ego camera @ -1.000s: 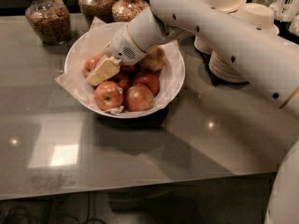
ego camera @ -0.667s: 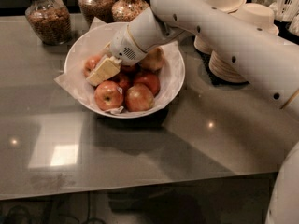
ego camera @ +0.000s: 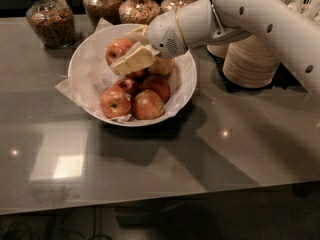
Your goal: Pick apple from white bowl
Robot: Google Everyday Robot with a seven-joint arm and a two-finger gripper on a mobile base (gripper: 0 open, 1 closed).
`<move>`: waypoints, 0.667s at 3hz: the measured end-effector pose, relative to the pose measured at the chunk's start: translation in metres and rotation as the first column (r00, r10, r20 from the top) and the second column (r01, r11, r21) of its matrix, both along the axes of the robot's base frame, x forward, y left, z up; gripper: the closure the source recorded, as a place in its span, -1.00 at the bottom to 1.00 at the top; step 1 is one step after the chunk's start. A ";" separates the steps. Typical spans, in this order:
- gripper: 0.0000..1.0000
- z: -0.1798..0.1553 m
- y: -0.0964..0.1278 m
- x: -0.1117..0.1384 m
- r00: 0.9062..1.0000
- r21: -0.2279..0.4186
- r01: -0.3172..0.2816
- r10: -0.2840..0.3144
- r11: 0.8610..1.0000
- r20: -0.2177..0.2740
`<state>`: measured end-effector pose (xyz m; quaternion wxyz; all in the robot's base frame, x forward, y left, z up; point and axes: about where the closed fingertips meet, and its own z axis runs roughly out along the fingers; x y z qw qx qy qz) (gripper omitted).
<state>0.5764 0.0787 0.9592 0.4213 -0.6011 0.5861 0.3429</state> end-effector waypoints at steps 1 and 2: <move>1.00 0.030 -0.037 -0.011 0.999 0.052 0.017 -0.019 0.999 0.043; 1.00 0.048 -0.069 -0.027 0.998 0.014 0.000 -0.001 1.000 0.065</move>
Offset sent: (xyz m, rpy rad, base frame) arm -0.0489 -0.1156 0.0645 -0.0478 -0.0820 0.0300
